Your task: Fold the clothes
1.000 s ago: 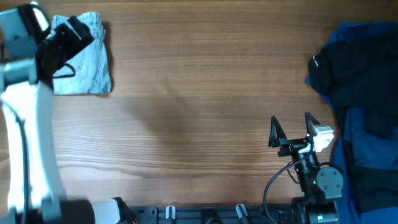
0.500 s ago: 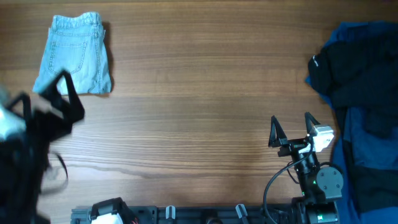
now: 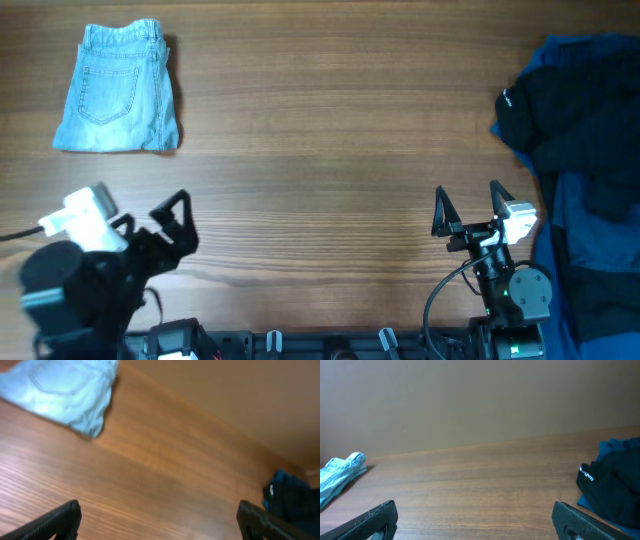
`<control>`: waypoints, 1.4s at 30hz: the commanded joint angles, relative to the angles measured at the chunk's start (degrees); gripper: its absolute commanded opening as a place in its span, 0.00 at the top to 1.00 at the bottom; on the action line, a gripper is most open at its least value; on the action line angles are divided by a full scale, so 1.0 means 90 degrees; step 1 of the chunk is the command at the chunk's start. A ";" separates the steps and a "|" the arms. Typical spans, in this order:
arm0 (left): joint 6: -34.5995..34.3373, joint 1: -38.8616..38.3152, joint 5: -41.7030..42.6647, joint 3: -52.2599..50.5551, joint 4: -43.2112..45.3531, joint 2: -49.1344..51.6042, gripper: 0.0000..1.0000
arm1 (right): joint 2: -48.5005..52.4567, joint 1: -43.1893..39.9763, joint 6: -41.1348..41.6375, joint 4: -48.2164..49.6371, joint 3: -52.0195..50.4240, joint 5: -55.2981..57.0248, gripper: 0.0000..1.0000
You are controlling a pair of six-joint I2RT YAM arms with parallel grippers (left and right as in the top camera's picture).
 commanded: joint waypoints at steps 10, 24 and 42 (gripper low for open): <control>-0.0279 -0.0029 0.0430 -0.4719 0.5617 -0.1460 0.00 | -0.0051 -0.0010 0.0092 0.0017 -0.0007 0.0068 0.00; -0.0277 -0.0243 -0.1122 -0.6152 0.6606 -0.2492 0.00 | -0.0051 -0.0010 0.0092 0.0017 -0.0007 0.0068 0.00; 0.1634 -0.0668 -0.1207 -0.6438 0.6059 -0.3395 0.00 | -0.0051 -0.0012 0.0092 0.0017 -0.0007 0.0068 0.00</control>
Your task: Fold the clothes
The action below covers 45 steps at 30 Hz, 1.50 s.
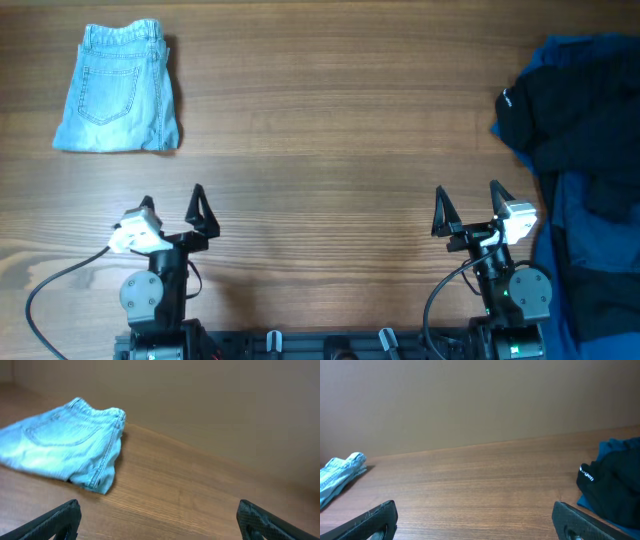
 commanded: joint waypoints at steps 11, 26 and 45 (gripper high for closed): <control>0.2242 -0.0495 0.0024 -0.0041 -0.0015 -0.0073 0.00 | -0.0051 -0.0010 0.0087 0.0017 -0.0007 0.0070 0.00; 0.2242 -0.0495 0.0027 -0.0041 -0.0010 -0.0068 0.00 | -0.0051 -0.0010 0.0090 0.0017 -0.0007 0.0070 0.00; 0.2242 -0.0495 0.0024 -0.0041 -0.0010 -0.0068 0.00 | -0.0051 -0.0010 0.0087 0.0017 -0.0007 0.0070 0.00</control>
